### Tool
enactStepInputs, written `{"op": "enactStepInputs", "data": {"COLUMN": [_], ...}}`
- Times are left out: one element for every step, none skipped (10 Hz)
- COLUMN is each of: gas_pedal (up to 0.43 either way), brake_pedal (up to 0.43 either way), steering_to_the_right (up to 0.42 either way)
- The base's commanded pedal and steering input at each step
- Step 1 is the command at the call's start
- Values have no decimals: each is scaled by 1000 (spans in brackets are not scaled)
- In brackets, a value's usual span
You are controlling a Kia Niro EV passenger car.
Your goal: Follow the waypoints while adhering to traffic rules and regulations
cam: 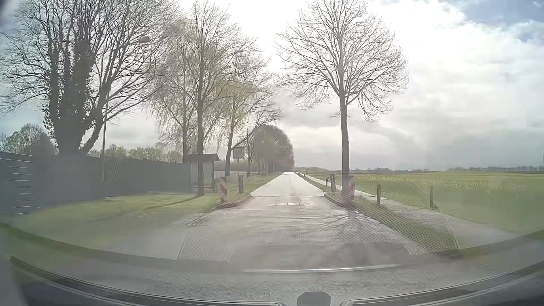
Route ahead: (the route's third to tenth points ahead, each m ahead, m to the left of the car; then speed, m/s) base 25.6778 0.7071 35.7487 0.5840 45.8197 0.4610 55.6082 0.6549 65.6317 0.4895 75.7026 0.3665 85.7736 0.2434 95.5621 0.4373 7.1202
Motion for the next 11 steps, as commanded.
{"op": "enactStepInputs", "data": {"gas_pedal": [87,87,87,87,87,87,110,110,110,110,118], "brake_pedal": [0,0,0,0,0,0,0,0,0,0,0], "steering_to_the_right": [1,1,2,2,2,2,2,2,3,3,3]}}
